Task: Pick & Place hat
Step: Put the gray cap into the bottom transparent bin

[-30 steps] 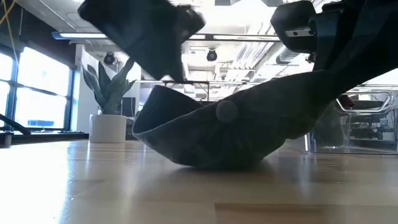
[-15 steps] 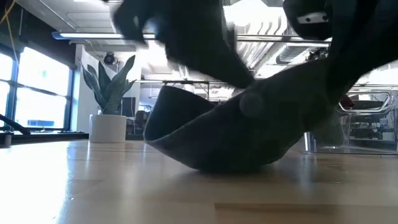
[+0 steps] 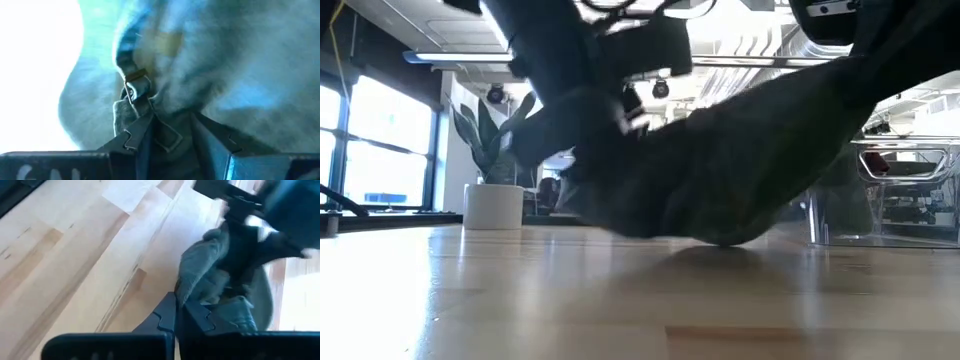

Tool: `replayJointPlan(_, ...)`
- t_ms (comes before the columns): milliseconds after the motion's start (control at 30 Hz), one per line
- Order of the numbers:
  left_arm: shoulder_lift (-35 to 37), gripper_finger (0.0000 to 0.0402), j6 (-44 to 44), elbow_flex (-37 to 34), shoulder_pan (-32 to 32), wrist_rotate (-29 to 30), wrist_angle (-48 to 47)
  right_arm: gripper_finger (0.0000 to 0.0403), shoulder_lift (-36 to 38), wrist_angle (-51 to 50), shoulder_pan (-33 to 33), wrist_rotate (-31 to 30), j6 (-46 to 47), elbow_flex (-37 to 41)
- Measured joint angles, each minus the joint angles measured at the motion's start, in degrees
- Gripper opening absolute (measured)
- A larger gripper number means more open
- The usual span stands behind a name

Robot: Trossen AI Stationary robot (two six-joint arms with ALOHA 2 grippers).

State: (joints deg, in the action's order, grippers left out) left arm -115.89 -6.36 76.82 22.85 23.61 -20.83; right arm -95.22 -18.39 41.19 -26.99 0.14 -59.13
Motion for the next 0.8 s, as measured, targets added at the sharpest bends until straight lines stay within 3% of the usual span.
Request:
replayJointPlan(167,2.40,0.0127,-3.29,2.46,0.88,4.25,-8.86,0.0004,0.00,0.10,0.00,-0.07,-0.01,0.00)
replayJointPlan(333,3.83,0.0127,-4.41,4.42,1.47,4.65,-10.66,0.0005,0.02,0.19,0.15,0.62,0.05,-0.04)
replayJointPlan(500,3.89,0.0127,-1.67,4.83,1.58,1.43,-3.20,0.0009,-0.33,0.22,-0.30,0.73,0.29,-0.04)
replayJointPlan(633,1.45,0.0127,-0.93,5.02,0.75,0.92,5.46,0.0003,-1.60,-0.01,-1.18,4.88,2.62,-0.04)
replayJointPlan(800,-2.24,0.0127,-2.98,4.81,-1.15,0.80,5.03,0.0025,-2.27,-3.06,-2.14,6.12,11.15,-0.04)
